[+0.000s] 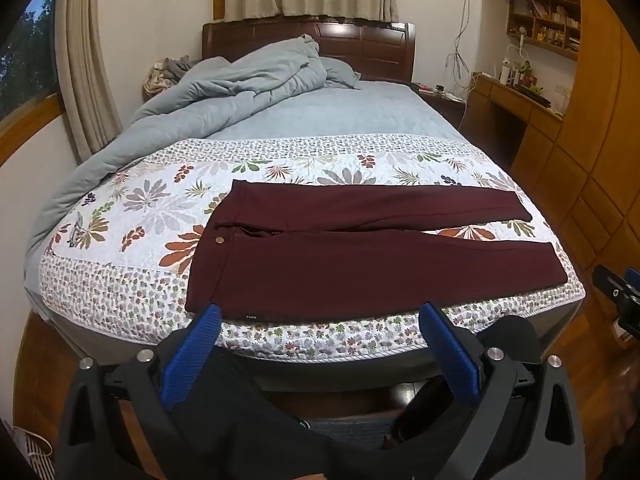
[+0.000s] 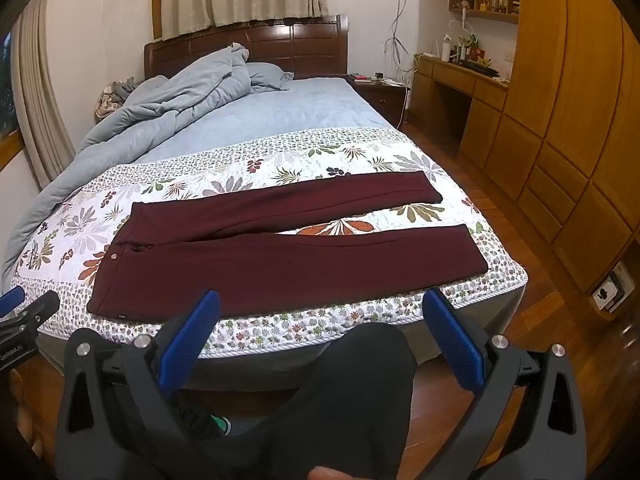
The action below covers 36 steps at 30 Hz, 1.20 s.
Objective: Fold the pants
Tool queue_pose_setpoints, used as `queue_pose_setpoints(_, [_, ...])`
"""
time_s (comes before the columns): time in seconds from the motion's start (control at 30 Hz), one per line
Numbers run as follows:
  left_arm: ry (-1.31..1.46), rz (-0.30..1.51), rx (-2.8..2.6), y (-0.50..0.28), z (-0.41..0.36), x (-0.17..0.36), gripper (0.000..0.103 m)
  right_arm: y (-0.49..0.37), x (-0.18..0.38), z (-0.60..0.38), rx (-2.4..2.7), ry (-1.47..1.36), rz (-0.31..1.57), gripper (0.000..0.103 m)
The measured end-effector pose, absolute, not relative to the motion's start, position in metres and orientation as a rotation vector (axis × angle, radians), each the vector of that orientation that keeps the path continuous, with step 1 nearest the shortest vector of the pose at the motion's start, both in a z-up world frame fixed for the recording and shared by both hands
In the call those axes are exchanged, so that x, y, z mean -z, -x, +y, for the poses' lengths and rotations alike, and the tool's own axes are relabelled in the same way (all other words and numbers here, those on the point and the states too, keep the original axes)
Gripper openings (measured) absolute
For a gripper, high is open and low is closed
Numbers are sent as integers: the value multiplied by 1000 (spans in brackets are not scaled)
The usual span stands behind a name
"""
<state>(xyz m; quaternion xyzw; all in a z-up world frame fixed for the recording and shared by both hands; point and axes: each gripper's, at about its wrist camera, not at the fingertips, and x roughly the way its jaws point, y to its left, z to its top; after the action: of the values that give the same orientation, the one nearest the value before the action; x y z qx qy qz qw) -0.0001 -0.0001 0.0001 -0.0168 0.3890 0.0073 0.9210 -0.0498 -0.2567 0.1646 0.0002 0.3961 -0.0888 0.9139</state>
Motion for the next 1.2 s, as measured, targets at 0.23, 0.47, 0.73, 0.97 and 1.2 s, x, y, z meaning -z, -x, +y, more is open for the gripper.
queue_pose_setpoints(0.23, [32,805,-17,0,0,0,99,49,-164,-256,185,0,816,101])
queue_pose_setpoints(0.47, [35,807,-23,-2,0,-1,99,48,-166,-255,182,-3,818,101])
queue_pose_setpoints(0.73, [39,808,-26,-1,5,1,99,47,-165,-254,181,-1,821,101])
queue_pose_setpoints(0.97, [39,810,-27,-1,7,2,99,48,-162,-257,181,-2,823,101])
queue_pose_setpoints(1.2, [36,812,-28,-2,7,3,99,46,-155,-256,177,-2,835,101])
